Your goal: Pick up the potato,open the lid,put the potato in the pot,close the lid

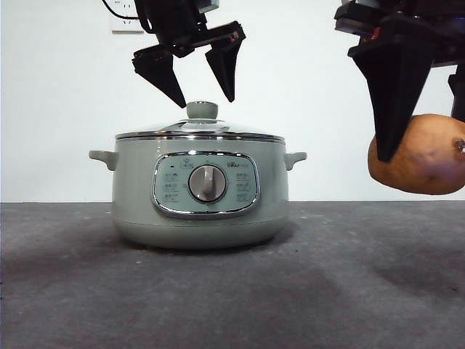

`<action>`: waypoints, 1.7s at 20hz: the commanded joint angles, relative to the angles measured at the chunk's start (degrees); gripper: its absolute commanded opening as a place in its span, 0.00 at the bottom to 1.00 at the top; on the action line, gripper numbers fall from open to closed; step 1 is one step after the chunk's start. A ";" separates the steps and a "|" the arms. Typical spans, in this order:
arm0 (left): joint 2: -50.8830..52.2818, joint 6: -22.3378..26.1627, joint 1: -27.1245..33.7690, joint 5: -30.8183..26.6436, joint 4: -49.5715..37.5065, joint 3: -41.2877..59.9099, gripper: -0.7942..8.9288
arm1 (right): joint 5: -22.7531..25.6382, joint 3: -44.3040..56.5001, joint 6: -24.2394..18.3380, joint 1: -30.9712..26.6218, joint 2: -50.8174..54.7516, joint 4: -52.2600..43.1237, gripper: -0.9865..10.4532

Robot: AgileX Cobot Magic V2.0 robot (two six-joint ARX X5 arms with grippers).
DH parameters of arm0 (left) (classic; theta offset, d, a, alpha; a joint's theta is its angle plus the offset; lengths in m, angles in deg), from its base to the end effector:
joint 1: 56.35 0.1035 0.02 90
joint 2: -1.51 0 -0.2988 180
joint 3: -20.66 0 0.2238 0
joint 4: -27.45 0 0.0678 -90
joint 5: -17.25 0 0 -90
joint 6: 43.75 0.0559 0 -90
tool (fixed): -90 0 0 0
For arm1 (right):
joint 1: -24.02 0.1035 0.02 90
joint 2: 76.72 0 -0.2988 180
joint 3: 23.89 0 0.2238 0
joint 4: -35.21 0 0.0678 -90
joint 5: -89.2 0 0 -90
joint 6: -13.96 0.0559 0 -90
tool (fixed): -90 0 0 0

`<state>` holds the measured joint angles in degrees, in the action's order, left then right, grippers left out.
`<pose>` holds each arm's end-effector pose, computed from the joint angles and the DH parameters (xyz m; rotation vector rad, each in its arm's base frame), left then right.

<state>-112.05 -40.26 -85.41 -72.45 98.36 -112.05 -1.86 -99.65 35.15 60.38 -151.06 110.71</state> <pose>0.3735 -0.2079 0.3537 0.2824 0.8704 -0.5042 0.1580 0.1176 0.2778 -0.0877 1.3226 0.3162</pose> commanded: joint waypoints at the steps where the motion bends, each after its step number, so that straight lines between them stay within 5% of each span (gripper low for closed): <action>1: -1.01 0.66 -0.15 -0.31 1.05 -0.02 0.65 | 0.02 -0.09 -0.48 0.09 0.04 -0.39 0.07; 4: -1.49 0.61 -0.13 -0.33 1.68 -0.02 0.65 | 0.02 -0.09 -0.85 0.09 0.04 -0.39 0.07; 9: -2.05 0.68 -0.13 -0.31 2.19 -0.02 0.49 | 0.04 -0.09 -0.90 0.09 0.04 -0.39 0.07; 15: -2.08 1.73 -0.13 -0.35 2.16 -0.02 0.07 | 0.04 -0.07 -0.90 0.09 0.04 -0.68 0.07; 25: 4.35 1.92 0.13 -0.50 -1.55 -0.07 0.07 | -0.63 -2.29 -1.11 0.04 -0.04 -2.82 0.07; 34: 17.62 3.21 5.66 -3.37 1.33 -0.07 0.07 | -3.17 -26.77 -5.53 0.00 -9.05 0.02 0.07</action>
<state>-95.79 -37.88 -80.16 -75.34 101.40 -111.57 -4.89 -125.68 31.18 60.33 -159.13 110.88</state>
